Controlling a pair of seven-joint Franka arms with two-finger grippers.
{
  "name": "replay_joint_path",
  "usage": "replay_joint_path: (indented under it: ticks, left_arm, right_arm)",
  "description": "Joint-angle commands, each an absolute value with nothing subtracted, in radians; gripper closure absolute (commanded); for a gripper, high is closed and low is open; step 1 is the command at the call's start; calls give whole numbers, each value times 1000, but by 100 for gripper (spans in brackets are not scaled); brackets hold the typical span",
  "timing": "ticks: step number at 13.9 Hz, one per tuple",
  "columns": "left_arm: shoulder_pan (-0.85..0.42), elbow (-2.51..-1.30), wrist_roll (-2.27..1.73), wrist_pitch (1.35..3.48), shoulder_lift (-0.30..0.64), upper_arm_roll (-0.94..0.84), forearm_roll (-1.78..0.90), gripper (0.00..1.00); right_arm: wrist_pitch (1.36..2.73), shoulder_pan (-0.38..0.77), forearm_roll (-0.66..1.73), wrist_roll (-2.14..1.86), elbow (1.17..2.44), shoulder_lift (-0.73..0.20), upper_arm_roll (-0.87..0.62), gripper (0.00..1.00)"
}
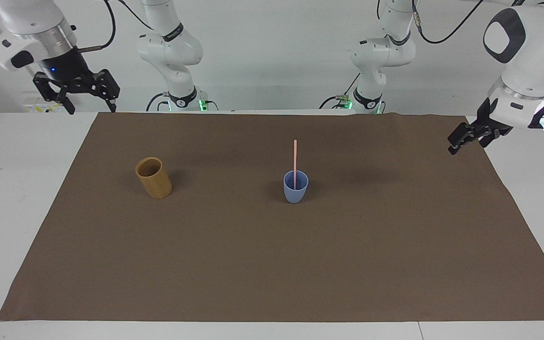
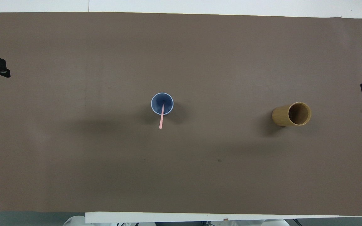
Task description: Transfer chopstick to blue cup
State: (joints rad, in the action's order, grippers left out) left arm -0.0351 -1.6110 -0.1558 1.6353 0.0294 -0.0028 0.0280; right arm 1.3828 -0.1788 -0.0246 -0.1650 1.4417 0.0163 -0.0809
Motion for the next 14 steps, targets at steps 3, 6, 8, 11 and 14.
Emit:
replay_joint_path:
  ticks: [3,6,8,11,14]
  left_arm:
    - [-34,-1638,-153,1632,3,-2,29,0]
    - [-34,-1638,-153,1632,2,-2,29,0]
    - [-34,-1638,-153,1632,2,-2,29,0]
    - [-34,-1638,-153,1631,3,-2,29,0]
    - [-34,-1638,-153,1632,3,-2,29,0]
  right_arm:
    - [1379,-82,-41,-167,1517,60,-17,1]
    - [1405,-63,-41,-144,1535,77,29,1]
    - [1382,-55,-38,-137,1536,75,37,1]
    - [1382,-63,-38,-135,1537,78,38,1]
    - [1382,-63,-38,-135,1540,83,38,1]
